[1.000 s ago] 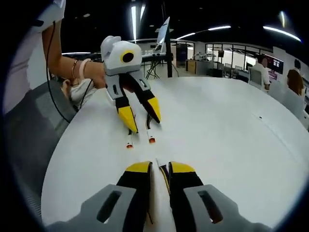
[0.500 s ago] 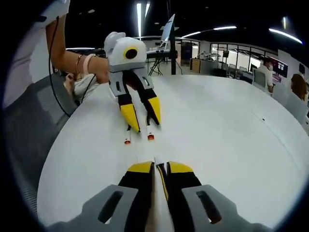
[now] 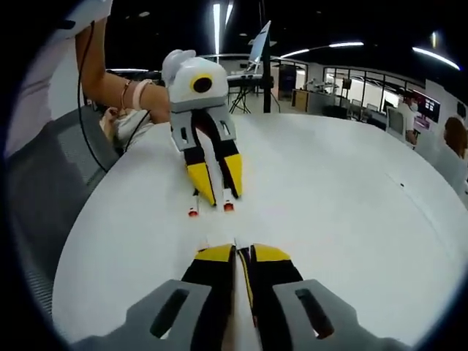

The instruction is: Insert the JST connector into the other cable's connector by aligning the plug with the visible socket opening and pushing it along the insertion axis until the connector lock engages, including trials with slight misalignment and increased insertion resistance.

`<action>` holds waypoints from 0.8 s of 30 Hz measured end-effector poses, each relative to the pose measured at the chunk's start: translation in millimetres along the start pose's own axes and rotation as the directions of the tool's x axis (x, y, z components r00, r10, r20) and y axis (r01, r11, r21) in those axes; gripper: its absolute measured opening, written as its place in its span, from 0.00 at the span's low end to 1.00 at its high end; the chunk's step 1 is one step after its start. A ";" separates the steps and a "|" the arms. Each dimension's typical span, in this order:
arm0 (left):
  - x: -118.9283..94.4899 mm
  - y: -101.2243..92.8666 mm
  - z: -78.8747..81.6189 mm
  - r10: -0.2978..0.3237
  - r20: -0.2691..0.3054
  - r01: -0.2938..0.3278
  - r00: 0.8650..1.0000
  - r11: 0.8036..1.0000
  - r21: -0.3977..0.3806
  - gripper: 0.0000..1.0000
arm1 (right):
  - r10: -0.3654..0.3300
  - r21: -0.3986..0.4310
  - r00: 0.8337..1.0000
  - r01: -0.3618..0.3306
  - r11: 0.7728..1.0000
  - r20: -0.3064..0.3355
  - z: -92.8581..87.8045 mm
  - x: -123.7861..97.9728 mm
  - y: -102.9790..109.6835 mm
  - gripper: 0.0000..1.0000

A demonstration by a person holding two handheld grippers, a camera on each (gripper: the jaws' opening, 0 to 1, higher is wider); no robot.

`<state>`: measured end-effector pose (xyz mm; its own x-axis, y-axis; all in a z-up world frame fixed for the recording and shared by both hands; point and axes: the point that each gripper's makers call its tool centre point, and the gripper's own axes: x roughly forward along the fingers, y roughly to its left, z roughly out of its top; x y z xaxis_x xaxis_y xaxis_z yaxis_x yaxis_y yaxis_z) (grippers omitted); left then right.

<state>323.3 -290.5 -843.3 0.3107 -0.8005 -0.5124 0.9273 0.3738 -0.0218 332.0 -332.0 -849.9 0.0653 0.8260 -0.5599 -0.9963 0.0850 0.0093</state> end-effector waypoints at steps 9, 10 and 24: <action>1.2 5.3 1.6 -0.003 0.028 0.002 1.000 1.000 0.031 0.04 | 0.003 0.012 1.000 -0.003 1.000 0.012 0.9 1.0 0.6 0.05; 1.4 5.9 1.9 -0.001 0.031 0.000 1.000 1.000 0.029 0.04 | 0.004 0.014 1.000 -0.004 1.000 0.014 1.1 1.0 0.7 0.05; 5.3 10.3 -0.8 -0.015 0.074 0.012 0.997 0.999 0.048 0.00 | 0.013 0.028 0.999 -0.014 1.000 0.030 4.2 1.2 2.8 0.04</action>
<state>334.3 -290.5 -847.0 0.3110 -0.8386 -0.4473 0.9398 0.3414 0.0134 329.6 -328.5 -847.0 0.0538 0.8434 -0.5345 -0.9952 0.0888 0.0400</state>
